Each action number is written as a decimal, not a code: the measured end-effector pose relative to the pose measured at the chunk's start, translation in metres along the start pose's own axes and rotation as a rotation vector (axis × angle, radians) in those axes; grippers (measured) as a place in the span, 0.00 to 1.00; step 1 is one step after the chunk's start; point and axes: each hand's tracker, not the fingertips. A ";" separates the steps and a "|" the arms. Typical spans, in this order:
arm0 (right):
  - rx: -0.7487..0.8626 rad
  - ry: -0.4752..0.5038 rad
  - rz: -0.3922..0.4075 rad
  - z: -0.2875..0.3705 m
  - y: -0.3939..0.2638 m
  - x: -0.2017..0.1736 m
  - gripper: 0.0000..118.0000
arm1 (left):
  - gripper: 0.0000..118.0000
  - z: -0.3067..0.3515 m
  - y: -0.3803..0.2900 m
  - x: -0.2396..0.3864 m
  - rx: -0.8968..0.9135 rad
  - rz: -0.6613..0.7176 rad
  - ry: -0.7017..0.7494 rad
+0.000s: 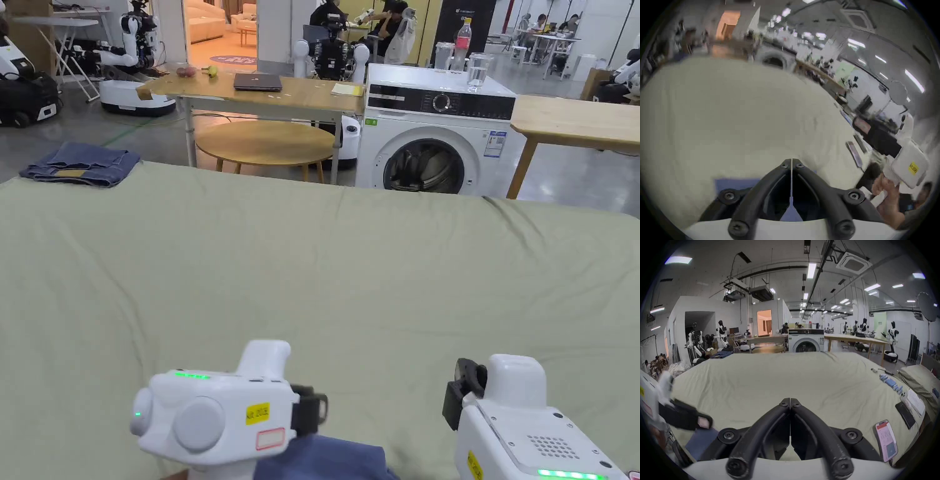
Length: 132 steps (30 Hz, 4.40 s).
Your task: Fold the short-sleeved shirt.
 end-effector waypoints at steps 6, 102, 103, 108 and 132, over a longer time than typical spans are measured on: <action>0.105 -0.032 0.003 -0.004 0.019 -0.011 0.00 | 0.00 0.051 0.009 -0.019 0.415 -0.122 0.300; -0.295 0.284 0.252 -0.044 -0.016 -0.129 0.00 | 0.17 0.191 0.039 -0.306 -0.295 0.557 -0.041; -0.297 0.286 0.254 -0.046 -0.016 -0.133 0.00 | 0.17 0.203 0.044 -0.320 -0.297 0.566 -0.009; -0.316 0.295 0.263 -0.053 -0.020 -0.144 0.00 | 0.17 0.244 0.062 -0.377 -0.321 0.594 0.143; -0.362 0.254 0.239 -0.058 -0.034 -0.121 0.00 | 0.49 0.308 0.073 -0.405 -0.250 0.413 0.798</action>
